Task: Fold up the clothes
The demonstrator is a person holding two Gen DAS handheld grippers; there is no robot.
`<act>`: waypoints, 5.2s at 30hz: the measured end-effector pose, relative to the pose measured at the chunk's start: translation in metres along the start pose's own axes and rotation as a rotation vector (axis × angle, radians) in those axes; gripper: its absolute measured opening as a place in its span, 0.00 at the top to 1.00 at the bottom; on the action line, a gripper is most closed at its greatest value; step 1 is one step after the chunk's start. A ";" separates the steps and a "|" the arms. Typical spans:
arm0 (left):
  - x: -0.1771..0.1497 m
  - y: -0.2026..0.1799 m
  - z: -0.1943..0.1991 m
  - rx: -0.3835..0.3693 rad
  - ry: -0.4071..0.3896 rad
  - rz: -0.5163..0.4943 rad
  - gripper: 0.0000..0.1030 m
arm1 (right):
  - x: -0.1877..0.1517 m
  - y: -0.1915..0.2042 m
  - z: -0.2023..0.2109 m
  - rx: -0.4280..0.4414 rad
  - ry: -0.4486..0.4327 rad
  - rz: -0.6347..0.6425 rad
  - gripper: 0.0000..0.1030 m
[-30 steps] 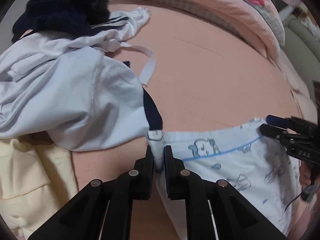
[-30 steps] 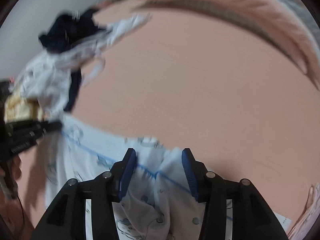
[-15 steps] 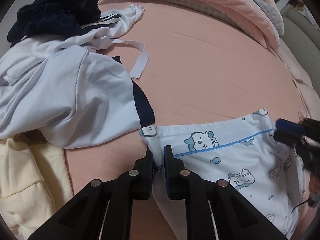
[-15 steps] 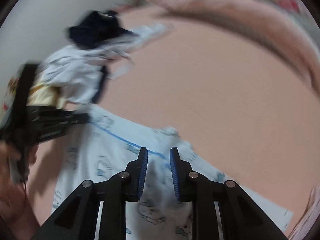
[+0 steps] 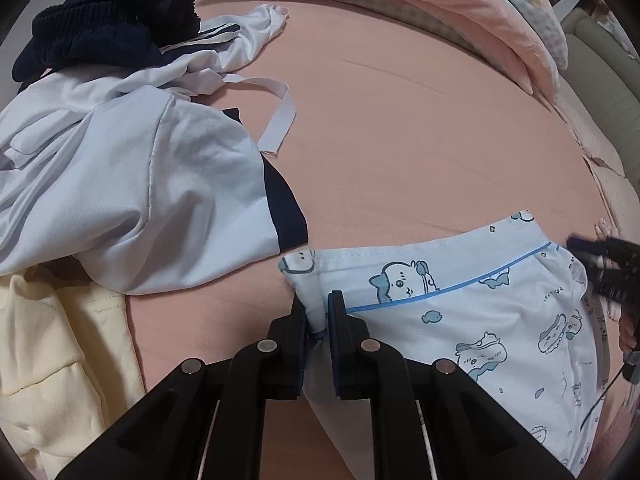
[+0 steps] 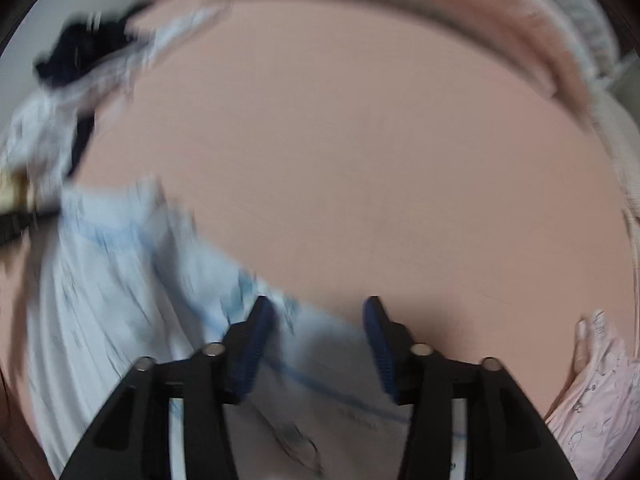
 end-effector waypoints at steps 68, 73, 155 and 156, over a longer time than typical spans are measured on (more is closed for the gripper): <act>-0.022 -0.038 0.028 -0.068 0.026 0.035 0.91 | 0.037 0.128 0.019 0.113 -0.077 0.178 0.78; -0.024 -0.039 0.028 -0.067 0.033 0.041 0.91 | 0.034 0.132 0.034 0.068 -0.152 0.193 0.78; 0.025 -0.169 -0.002 0.026 0.042 -0.339 0.78 | 0.018 0.055 0.021 0.218 -0.073 -0.088 0.68; 0.027 -0.164 -0.001 0.015 0.047 -0.314 0.78 | 0.012 0.066 0.015 0.188 -0.024 -0.010 0.68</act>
Point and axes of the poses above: each gripper's, at about its wrist camera, not at the fingertips, and z roughly against the way its jaws point, y to its left, x to its top, the point moved 4 cm from there along -z, roughly the way its jaws point, and after that the axes turned 7 degrees about y, right-handed, at the moved point
